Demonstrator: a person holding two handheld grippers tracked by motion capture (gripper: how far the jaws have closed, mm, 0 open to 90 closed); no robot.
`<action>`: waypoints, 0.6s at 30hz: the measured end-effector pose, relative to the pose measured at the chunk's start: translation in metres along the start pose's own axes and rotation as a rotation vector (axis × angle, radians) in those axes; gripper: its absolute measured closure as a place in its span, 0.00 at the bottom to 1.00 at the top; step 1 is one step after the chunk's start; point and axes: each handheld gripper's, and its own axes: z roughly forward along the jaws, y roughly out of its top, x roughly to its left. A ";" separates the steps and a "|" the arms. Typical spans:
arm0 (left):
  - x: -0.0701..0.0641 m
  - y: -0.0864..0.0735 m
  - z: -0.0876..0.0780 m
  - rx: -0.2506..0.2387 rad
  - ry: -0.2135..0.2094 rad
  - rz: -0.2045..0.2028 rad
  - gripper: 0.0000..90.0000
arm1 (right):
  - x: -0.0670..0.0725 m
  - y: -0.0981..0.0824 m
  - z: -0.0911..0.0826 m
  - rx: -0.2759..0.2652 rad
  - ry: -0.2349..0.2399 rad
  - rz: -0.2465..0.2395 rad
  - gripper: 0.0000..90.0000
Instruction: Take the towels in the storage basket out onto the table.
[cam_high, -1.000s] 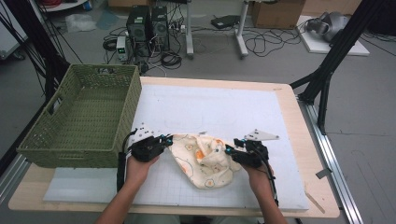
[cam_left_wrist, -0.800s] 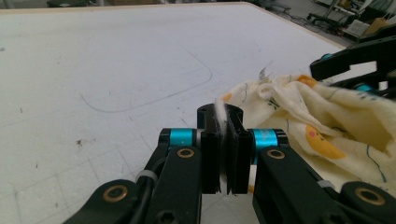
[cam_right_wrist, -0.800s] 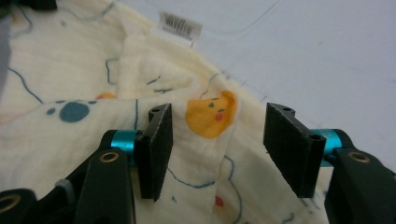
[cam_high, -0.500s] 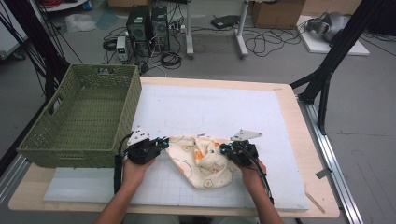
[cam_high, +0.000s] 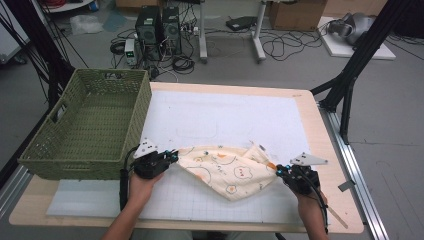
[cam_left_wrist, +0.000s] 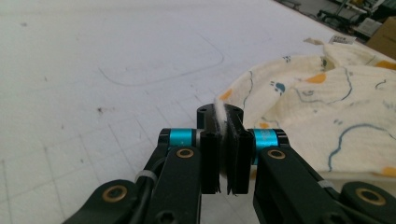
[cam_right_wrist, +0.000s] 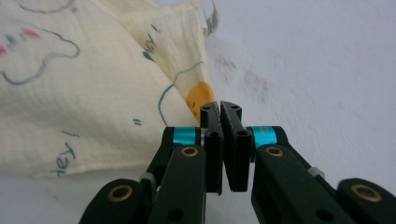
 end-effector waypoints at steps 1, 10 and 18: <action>-0.001 -0.001 0.000 0.013 0.001 0.005 0.95 | -0.001 -0.003 -0.001 0.018 -0.013 0.001 0.98; -0.002 0.003 0.000 0.022 0.005 -0.039 0.55 | 0.011 -0.009 -0.012 0.148 -0.084 -0.067 0.82; -0.004 0.034 0.009 -0.008 -0.044 0.003 0.49 | 0.004 0.017 -0.007 -0.091 -0.020 0.003 0.50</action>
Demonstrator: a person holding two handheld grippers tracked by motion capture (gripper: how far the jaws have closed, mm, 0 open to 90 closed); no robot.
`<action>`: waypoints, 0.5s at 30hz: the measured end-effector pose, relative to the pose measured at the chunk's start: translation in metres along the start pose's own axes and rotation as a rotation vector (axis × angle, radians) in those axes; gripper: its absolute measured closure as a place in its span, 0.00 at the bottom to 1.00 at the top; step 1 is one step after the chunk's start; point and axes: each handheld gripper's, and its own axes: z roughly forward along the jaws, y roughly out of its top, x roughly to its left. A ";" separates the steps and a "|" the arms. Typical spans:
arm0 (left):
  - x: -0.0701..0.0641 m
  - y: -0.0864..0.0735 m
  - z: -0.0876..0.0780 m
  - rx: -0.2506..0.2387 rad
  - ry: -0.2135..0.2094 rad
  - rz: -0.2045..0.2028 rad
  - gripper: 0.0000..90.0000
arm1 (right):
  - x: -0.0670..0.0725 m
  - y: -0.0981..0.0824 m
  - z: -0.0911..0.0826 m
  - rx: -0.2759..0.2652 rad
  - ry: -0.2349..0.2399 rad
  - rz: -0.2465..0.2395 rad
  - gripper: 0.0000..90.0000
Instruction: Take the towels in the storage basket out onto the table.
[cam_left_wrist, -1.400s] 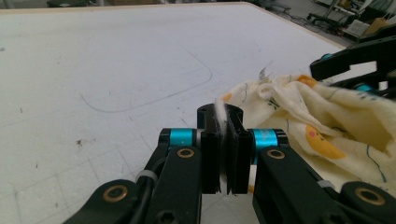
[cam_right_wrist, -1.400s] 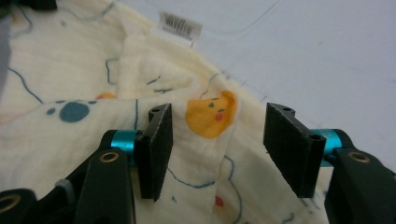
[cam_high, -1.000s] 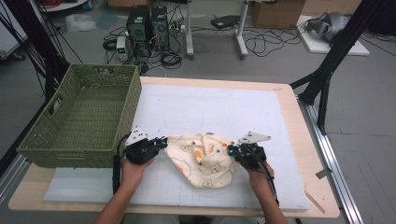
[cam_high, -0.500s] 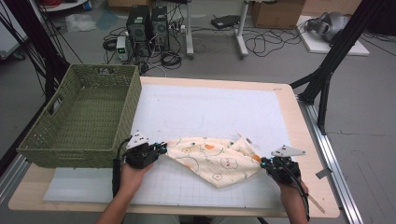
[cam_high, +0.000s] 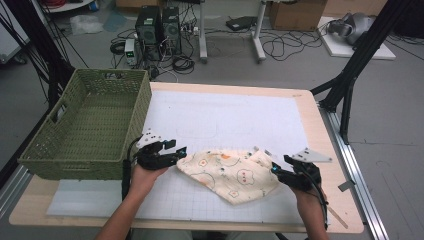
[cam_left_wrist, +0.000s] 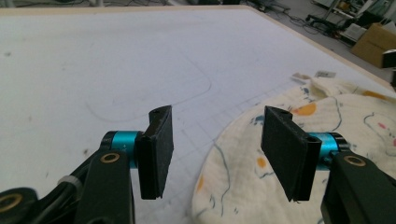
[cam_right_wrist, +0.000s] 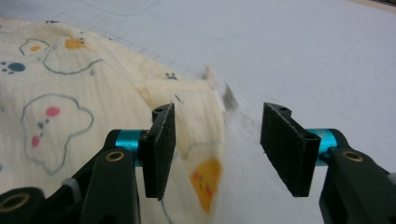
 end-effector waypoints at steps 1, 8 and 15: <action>-0.001 0.002 0.004 0.011 -0.003 0.010 0.49 | 0.002 0.004 0.008 0.007 0.012 -0.013 0.50; -0.001 -0.006 0.043 0.168 0.007 0.062 0.51 | 0.012 0.020 0.065 0.118 0.083 -0.057 0.59; -0.007 -0.014 0.052 0.278 0.001 0.184 0.65 | 0.016 0.013 0.068 0.165 0.127 -0.118 0.91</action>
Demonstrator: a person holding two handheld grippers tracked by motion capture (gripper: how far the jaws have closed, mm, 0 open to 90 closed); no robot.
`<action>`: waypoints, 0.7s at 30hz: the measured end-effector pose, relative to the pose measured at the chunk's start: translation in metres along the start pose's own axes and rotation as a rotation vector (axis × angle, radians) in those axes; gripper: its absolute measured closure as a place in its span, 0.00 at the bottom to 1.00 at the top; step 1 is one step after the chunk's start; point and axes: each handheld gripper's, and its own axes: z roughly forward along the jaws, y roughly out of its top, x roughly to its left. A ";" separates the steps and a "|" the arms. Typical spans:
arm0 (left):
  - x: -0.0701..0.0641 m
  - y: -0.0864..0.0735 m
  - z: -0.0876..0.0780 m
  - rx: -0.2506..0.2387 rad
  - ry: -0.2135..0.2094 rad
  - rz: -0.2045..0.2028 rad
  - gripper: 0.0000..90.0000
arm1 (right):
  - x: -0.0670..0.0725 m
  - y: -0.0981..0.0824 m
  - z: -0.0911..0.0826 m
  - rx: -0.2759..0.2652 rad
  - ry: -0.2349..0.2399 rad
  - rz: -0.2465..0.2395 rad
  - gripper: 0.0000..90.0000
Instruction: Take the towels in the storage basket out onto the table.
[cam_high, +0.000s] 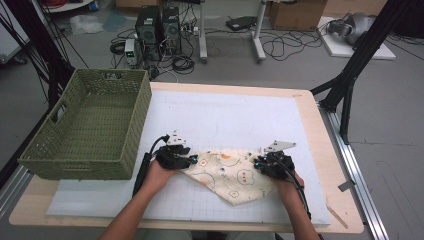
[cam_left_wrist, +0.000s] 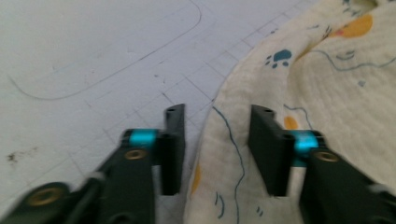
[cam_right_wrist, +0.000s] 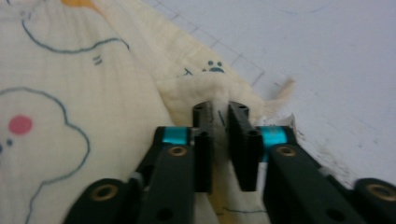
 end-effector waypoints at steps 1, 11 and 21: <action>0.000 0.000 -0.001 0.004 -0.022 0.017 0.87 | 0.002 -0.001 -0.002 0.004 -0.023 -0.023 0.94; 0.014 -0.004 -0.027 -0.087 0.099 -0.082 0.97 | -0.001 -0.034 -0.044 0.027 -0.104 0.009 0.97; 0.022 -0.008 -0.031 -0.108 0.142 -0.111 0.97 | 0.027 -0.063 -0.074 0.075 -0.040 0.002 0.97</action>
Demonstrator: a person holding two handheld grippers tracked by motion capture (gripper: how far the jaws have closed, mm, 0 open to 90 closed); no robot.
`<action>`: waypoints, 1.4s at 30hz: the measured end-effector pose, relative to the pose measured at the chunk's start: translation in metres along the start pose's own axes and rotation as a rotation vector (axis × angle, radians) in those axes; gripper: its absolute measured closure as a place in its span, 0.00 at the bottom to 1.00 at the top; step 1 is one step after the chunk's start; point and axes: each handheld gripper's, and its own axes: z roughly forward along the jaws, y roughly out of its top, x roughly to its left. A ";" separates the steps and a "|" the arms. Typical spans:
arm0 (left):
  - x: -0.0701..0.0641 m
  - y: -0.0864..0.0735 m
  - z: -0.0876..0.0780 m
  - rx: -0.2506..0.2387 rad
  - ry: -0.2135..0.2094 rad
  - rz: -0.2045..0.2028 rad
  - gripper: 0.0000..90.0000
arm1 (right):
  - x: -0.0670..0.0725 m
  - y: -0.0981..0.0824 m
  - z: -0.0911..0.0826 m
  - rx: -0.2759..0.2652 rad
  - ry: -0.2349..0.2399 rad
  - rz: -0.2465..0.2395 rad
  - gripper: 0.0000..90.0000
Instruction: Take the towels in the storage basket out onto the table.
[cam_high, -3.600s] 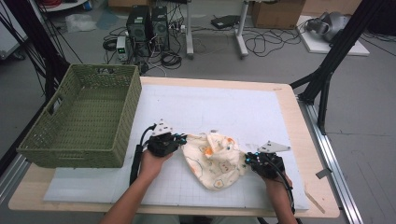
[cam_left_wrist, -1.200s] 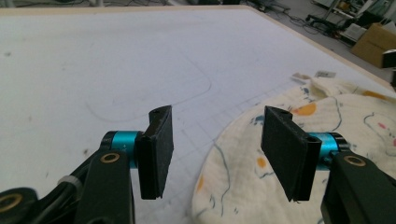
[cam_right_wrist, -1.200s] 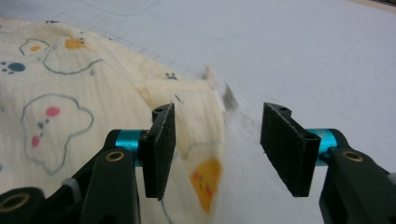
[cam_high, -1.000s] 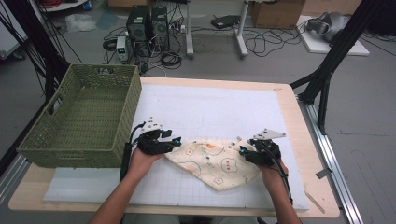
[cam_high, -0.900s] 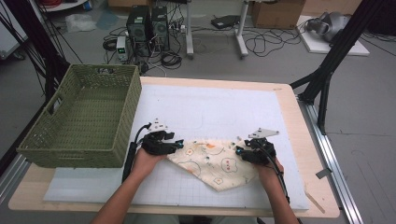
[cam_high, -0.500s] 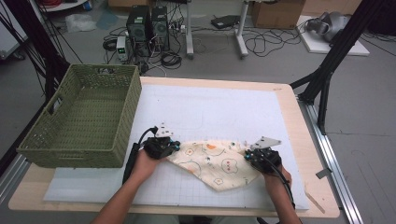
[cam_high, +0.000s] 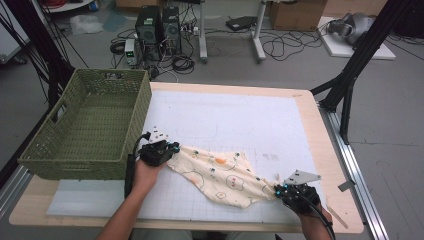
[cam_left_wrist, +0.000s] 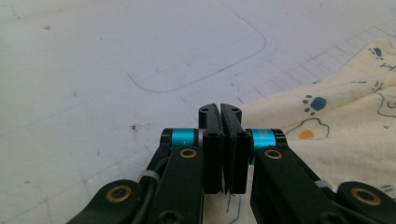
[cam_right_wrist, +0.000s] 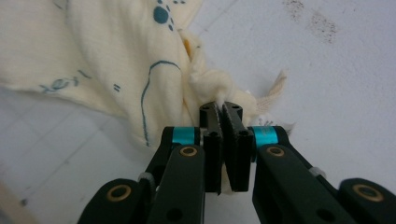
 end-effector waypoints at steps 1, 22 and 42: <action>-0.001 0.000 0.001 0.001 -0.018 -0.001 0.96 | 0.001 -0.001 -0.002 -0.011 0.006 -0.003 0.92; -0.005 -0.008 -0.019 -0.203 -0.127 -0.085 0.27 | -0.009 0.119 0.070 -0.153 0.000 -0.118 0.38; -0.007 -0.011 -0.019 -0.203 -0.143 -0.106 0.33 | -0.043 0.124 0.111 -0.092 -0.070 -0.058 0.97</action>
